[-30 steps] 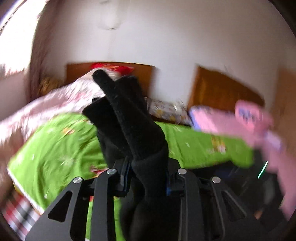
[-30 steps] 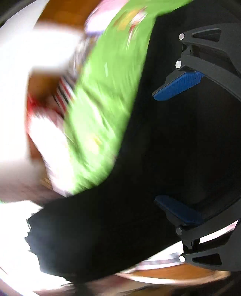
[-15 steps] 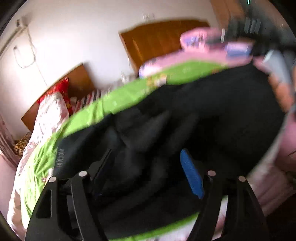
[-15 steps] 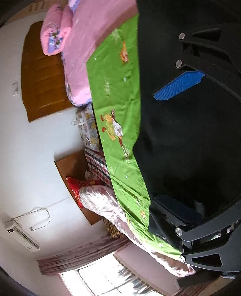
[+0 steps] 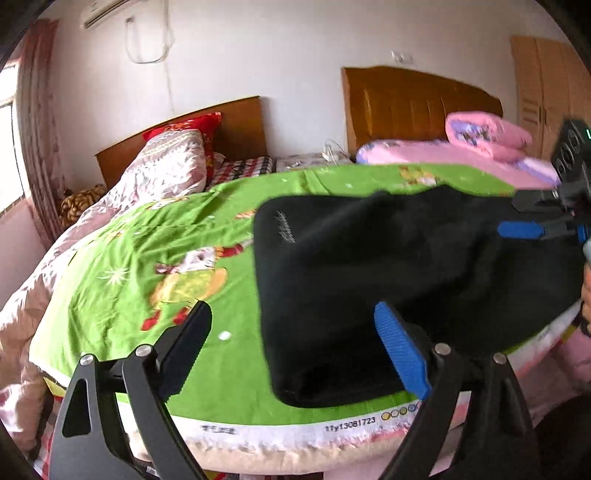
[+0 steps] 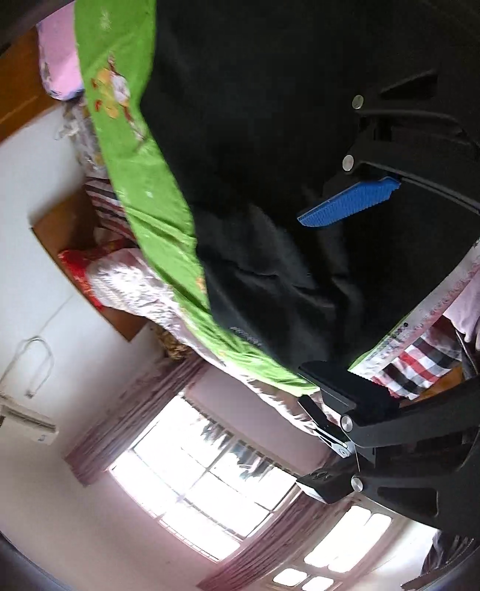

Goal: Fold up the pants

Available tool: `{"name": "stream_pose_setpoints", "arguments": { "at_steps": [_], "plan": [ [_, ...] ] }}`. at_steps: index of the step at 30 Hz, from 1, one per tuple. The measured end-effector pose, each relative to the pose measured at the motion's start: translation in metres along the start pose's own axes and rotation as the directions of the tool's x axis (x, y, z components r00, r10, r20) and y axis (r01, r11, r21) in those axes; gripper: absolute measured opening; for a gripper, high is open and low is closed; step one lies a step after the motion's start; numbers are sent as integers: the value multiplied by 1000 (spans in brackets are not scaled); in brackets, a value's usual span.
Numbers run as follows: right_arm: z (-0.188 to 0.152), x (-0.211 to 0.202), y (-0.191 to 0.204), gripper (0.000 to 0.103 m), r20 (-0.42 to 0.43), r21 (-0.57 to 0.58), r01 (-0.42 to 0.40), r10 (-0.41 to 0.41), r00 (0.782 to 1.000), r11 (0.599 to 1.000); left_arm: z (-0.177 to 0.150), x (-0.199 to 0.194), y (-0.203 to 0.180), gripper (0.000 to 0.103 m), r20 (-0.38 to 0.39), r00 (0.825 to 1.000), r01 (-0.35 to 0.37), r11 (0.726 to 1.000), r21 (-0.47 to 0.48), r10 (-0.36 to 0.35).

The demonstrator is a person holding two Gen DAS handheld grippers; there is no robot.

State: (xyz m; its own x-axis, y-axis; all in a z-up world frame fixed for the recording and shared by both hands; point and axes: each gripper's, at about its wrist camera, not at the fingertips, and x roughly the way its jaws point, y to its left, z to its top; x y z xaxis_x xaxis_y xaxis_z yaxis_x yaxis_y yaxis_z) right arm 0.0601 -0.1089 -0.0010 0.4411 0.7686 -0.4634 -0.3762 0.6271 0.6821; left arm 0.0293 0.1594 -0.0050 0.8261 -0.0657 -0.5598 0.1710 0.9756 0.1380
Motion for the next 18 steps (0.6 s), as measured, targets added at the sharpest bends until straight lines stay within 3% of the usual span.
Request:
{"name": "stream_pose_setpoints", "arguments": {
  "at_steps": [4, 8, 10, 12, 18],
  "plan": [
    [-1, 20, -20, 65, -38, 70, 20, -17, 999, 997, -19, 15, -3, 90, -31, 1000, 6, 1000, 1, -6],
    [11, 25, -25, 59, -5, 115, 2, -1, 1000, 993, -22, 18, 5, 90, -38, 998, 44, 999, -12, -45],
    [15, 29, -23, 30, -4, 107, 50, -50, 999, 993, -23, 14, 5, 90, -35, 999, 37, 999, 6, -37],
    [12, 26, -20, 16, 5, 93, 58, -58, 998, 994, -23, 10, 6, 90, -27, 999, 29, 1000, 8, -29],
    [7, -17, 25, 12, 120, -49, 80, -74, 990, 996, -4, -29, 20, 90, 90, 996, 24, 998, -54, -19]
  ]
}}
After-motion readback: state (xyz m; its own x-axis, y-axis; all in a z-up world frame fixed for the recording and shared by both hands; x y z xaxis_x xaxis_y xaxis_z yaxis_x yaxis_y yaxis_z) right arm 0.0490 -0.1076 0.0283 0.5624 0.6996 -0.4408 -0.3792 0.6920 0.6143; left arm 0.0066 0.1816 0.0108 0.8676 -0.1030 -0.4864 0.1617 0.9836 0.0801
